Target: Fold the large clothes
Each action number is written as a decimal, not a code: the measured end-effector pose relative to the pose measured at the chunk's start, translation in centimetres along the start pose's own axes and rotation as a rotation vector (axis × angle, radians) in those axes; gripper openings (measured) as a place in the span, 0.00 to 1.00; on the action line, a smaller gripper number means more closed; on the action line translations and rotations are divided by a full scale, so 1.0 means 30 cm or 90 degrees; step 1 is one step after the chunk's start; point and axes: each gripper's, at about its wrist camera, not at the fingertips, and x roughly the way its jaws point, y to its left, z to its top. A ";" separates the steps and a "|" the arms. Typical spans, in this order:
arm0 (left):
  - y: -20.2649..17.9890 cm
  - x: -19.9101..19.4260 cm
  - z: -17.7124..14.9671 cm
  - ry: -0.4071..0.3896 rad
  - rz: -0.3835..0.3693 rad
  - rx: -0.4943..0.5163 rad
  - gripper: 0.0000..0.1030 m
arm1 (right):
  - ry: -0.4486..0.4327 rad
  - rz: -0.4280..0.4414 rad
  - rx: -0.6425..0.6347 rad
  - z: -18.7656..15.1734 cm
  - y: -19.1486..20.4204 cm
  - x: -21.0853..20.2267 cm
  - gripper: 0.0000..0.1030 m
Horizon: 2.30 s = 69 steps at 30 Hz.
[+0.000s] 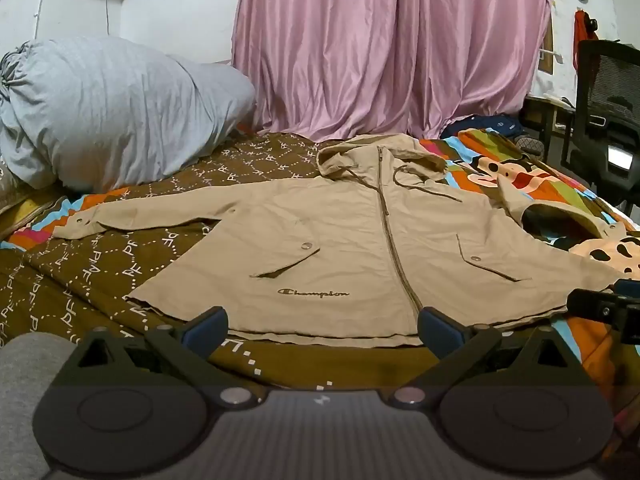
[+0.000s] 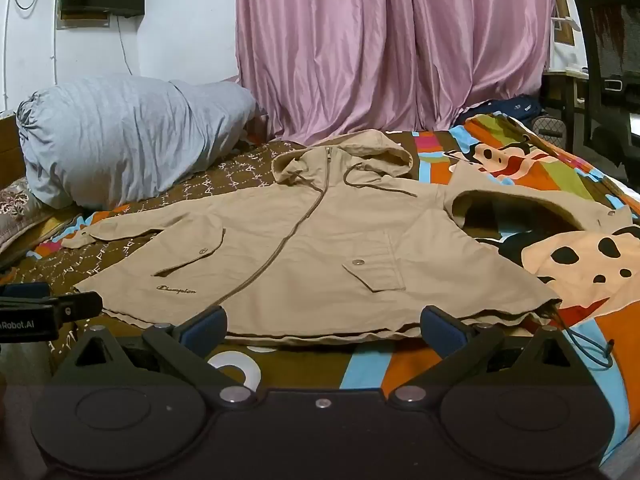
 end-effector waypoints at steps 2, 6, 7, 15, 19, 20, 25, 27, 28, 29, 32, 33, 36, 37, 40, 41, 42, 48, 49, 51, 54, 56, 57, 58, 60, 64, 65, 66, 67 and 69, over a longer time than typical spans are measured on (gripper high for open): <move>0.000 0.000 0.000 0.000 0.000 0.000 0.99 | 0.000 0.001 0.001 0.000 -0.002 0.001 0.99; -0.005 0.001 0.005 0.002 0.000 -0.001 1.00 | 0.002 0.001 0.002 -0.001 -0.005 0.004 0.99; -0.006 0.002 0.005 0.002 0.000 -0.001 0.99 | 0.001 0.001 0.004 0.000 -0.007 0.004 0.99; -0.006 0.004 0.004 0.004 0.001 0.000 1.00 | 0.002 0.002 0.008 -0.001 -0.010 0.004 0.99; -0.006 0.004 0.003 0.004 0.000 0.000 1.00 | 0.003 0.002 0.009 -0.002 -0.011 0.004 0.99; -0.006 0.004 0.003 0.004 0.000 0.001 1.00 | 0.004 0.002 0.009 -0.002 -0.011 0.005 0.99; -0.005 0.004 0.003 0.005 0.000 0.001 1.00 | 0.004 0.003 0.010 -0.002 -0.011 0.006 0.99; -0.005 0.004 0.004 0.005 0.001 0.001 1.00 | 0.004 0.003 0.010 -0.002 -0.011 0.006 0.99; -0.005 0.004 0.004 0.005 0.000 0.001 1.00 | 0.004 0.003 0.010 -0.002 -0.011 0.006 0.99; -0.005 0.005 0.004 0.006 0.000 0.001 1.00 | 0.005 0.003 0.010 -0.002 -0.012 0.006 0.99; -0.002 0.007 0.000 0.006 0.000 0.001 1.00 | 0.005 0.003 0.011 -0.002 -0.013 0.007 0.99; -0.002 0.007 0.000 0.006 0.000 0.001 1.00 | 0.005 0.003 0.011 -0.002 -0.013 0.006 0.99; -0.002 0.007 0.000 0.006 0.000 0.001 1.00 | 0.005 0.003 0.011 -0.002 -0.014 0.007 0.99; -0.002 0.008 0.000 0.006 0.000 0.001 1.00 | 0.005 0.003 0.011 -0.002 -0.014 0.008 0.99; -0.002 0.008 0.000 0.007 0.000 0.001 1.00 | 0.006 0.003 0.012 -0.001 -0.015 0.009 0.99; -0.002 0.008 0.000 0.007 0.000 0.001 0.99 | 0.006 0.003 0.012 -0.002 -0.015 0.009 0.99; -0.002 0.008 0.000 0.007 0.000 0.001 0.99 | 0.006 0.003 0.012 -0.002 -0.016 0.009 0.99; -0.002 0.008 0.000 0.007 0.000 0.001 1.00 | 0.007 0.004 0.012 -0.002 -0.016 0.009 0.99; -0.002 0.008 0.000 0.007 0.000 0.001 1.00 | 0.007 0.004 0.012 -0.002 -0.016 0.009 0.99; -0.002 0.008 0.000 0.007 0.000 0.001 1.00 | 0.006 0.004 0.013 -0.001 -0.017 0.007 0.99; -0.002 0.008 0.000 0.008 0.000 0.001 1.00 | 0.007 0.004 0.013 -0.001 -0.017 0.008 0.99; -0.002 0.009 0.001 0.008 0.001 0.001 1.00 | 0.007 0.004 0.013 -0.001 -0.017 0.008 0.99; -0.002 0.008 0.000 0.008 0.000 0.001 1.00 | 0.007 0.004 0.013 -0.001 -0.017 0.008 0.99; -0.002 0.008 0.000 0.008 0.000 0.001 1.00 | 0.007 0.004 0.013 -0.001 -0.017 0.008 0.99; -0.002 0.008 0.000 0.008 0.000 0.001 1.00 | 0.007 0.004 0.013 0.000 -0.017 0.008 0.99; -0.002 0.009 0.001 0.008 0.000 0.001 1.00 | 0.007 0.004 0.014 0.000 -0.017 0.009 0.99; -0.002 0.008 0.001 0.009 0.000 0.001 1.00 | 0.008 0.004 0.014 0.000 -0.017 0.009 0.99; -0.002 0.008 0.001 0.009 0.000 0.001 1.00 | 0.008 0.004 0.014 0.000 -0.017 0.009 0.99; -0.002 0.008 0.001 0.009 0.000 0.001 1.00 | 0.008 0.004 0.014 0.000 -0.017 0.009 0.99; -0.002 0.008 0.001 0.009 0.000 0.001 1.00 | 0.008 0.004 0.014 0.000 -0.017 0.009 0.99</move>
